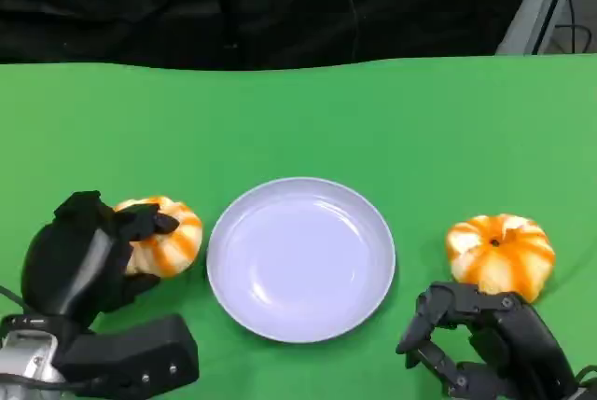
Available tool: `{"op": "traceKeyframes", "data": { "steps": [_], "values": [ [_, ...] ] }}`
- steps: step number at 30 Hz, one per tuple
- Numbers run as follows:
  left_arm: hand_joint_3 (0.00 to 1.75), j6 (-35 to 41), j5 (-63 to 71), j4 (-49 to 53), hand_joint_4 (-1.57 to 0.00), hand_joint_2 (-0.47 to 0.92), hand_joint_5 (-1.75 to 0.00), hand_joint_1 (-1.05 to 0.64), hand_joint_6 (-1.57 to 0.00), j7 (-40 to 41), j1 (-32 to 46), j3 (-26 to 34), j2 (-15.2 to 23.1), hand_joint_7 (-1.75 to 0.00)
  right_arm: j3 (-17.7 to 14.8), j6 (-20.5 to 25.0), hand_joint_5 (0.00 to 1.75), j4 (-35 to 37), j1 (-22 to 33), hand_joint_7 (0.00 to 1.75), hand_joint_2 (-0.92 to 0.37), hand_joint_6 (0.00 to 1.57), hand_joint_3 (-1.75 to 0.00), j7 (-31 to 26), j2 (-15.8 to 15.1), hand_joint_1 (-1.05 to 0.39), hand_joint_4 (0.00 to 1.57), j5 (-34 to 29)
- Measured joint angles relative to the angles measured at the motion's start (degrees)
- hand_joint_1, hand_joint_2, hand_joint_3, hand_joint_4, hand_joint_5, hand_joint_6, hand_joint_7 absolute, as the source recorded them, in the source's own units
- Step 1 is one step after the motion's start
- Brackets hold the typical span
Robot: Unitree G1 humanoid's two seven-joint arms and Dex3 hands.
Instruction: Grasp the bread from the table and place it into the plate.
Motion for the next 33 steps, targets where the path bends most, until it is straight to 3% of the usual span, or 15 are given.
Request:
{"op": "traceKeyframes", "data": {
  "steps": [33],
  "values": [
    [0.02,0.01,0.0,-0.01,-0.61,0.92,-1.45,-0.04,-1.01,0.0,0.0,0.0,0.0,-0.55,0.0,0.0,1.5,0.0,0.0,1.07,-0.68,0.86,-0.75,0.0,0.0,-0.11,0.76,0.0]
  ]
}}
